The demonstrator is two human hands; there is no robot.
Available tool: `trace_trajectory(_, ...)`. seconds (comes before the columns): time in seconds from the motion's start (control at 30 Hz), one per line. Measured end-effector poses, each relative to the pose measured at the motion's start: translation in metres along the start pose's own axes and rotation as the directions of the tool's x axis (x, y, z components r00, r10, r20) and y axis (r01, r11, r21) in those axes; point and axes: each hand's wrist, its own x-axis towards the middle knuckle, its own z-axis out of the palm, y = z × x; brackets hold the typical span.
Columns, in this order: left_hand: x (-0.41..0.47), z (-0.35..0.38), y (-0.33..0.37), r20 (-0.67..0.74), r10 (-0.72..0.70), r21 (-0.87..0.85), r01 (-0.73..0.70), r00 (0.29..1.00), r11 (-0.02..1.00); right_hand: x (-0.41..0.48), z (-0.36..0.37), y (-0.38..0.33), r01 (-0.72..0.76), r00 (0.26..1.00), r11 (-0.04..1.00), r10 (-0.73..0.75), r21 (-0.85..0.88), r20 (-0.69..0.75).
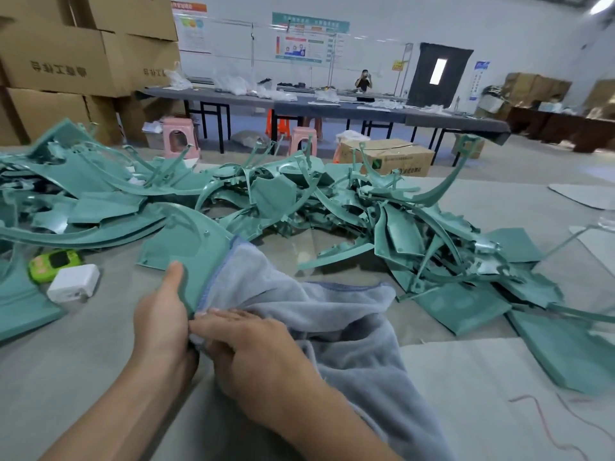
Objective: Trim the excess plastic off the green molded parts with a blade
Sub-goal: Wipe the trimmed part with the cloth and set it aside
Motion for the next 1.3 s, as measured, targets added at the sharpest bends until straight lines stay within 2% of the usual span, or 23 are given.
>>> trace_trajectory(0.07,0.002,0.002,0.01,0.024,0.023,-0.037,-0.022,0.999,0.999,0.001,-0.013,0.004,-0.038,0.998,0.997,0.034,-0.07,-0.06)
trace_trajectory(0.17,0.005,0.001,0.016,0.071,0.068,-0.02,-0.067,0.995,0.998,-0.001,-0.033,0.013,-0.065,0.982,0.954,0.008,-0.294,-0.19)
trace_trajectory(0.2,0.005,-0.001,0.016,0.077,0.086,0.005,-0.087,0.993,0.996,0.0,-0.04,0.018,-0.109,0.981,0.921,0.039,-0.375,-0.189)
trace_trajectory(0.27,0.006,-0.005,0.016,0.069,0.093,0.032,-0.096,0.993,0.995,0.006,-0.056,0.026,-0.269,0.961,0.814,0.263,-0.515,-0.086)
trace_trajectory(0.33,0.008,-0.01,0.02,0.048,0.043,-0.038,-0.041,0.998,0.998,0.009,-0.075,0.033,-0.407,0.871,0.653,0.488,-0.639,-0.056)
trace_trajectory(0.37,0.01,-0.012,0.024,0.061,0.018,-0.07,-0.014,0.998,0.997,0.007,-0.083,0.036,-0.435,0.847,0.604,0.526,-0.668,-0.075)
trace_trajectory(0.4,0.011,-0.014,0.029,0.092,0.003,-0.076,0.004,0.996,0.997,0.003,-0.09,0.037,-0.444,0.844,0.599,0.53,-0.667,-0.086)
trace_trajectory(0.47,0.004,-0.016,0.036,0.162,0.003,-0.029,0.002,0.987,1.0,-0.007,-0.1,0.026,-0.452,0.871,0.729,0.484,-0.515,-0.08)
trace_trajectory(0.53,-0.011,-0.013,0.039,0.207,0.072,0.06,-0.086,0.976,0.994,-0.015,-0.104,0.001,-0.497,0.863,0.85,0.505,-0.174,0.003)
trace_trajectory(0.57,-0.023,-0.008,0.04,0.225,0.105,0.111,-0.132,0.969,0.985,-0.018,-0.105,-0.015,-0.519,0.854,0.854,0.515,0.046,0.077)
trace_trajectory(0.6,-0.037,-0.003,0.042,0.25,0.117,0.15,-0.158,0.961,0.976,-0.022,-0.104,-0.032,-0.529,0.848,0.8,0.512,0.282,0.136)
trace_trajectory(0.63,-0.053,0.001,0.044,0.276,0.116,0.171,-0.168,0.954,0.971,-0.029,-0.104,-0.045,-0.511,0.847,0.693,0.506,0.508,0.162)
trace_trajectory(0.7,-0.086,0.009,0.048,0.275,0.169,0.216,-0.232,0.947,0.948,-0.041,-0.106,-0.066,-0.451,0.802,0.391,0.572,0.802,0.172)
trace_trajectory(0.77,-0.12,0.014,0.047,0.292,0.231,0.322,-0.323,0.928,0.89,-0.065,-0.112,-0.081,-0.384,0.772,0.184,0.601,0.905,0.206)
trace_trajectory(0.83,-0.156,0.016,0.04,0.354,0.21,0.345,-0.336,0.911,0.876,-0.099,-0.121,-0.091,-0.291,0.772,0.118,0.615,0.949,0.16)
trace_trajectory(0.9,-0.19,0.017,0.031,0.486,0.169,0.284,-0.338,0.858,0.897,-0.138,-0.13,-0.101,-0.199,0.767,0.167,0.64,0.966,0.047)
trace_trajectory(0.93,-0.207,0.017,0.027,0.574,0.129,0.25,-0.324,0.808,0.913,-0.158,-0.135,-0.108,-0.163,0.751,0.198,0.66,0.967,-0.009)
trace_trajectory(1.0,-0.24,0.017,0.013,0.738,0.016,0.236,-0.281,0.675,0.93,-0.205,-0.142,-0.118,-0.16,0.668,0.24,0.741,0.957,-0.074)
trace_trajectory(1.1,-0.285,0.018,-0.014,0.852,-0.109,0.222,-0.165,0.512,0.961,-0.27,-0.154,-0.139,-0.241,0.559,0.264,0.825,0.934,-0.089)
trace_trajectory(1.17,-0.317,0.025,-0.047,0.871,-0.244,0.306,-0.08,0.427,0.949,-0.319,-0.161,-0.151,-0.264,0.449,0.27,0.884,0.926,-0.129)
trace_trajectory(1.23,-0.354,0.032,-0.088,0.871,-0.358,0.413,-0.105,0.336,0.905,-0.373,-0.166,-0.163,-0.237,0.315,0.252,0.934,0.938,-0.172)
trace_trajectory(1.3,-0.396,0.035,-0.129,0.85,-0.493,0.515,-0.088,0.186,0.853,-0.429,-0.165,-0.176,-0.141,0.136,0.222,0.97,0.965,-0.204)
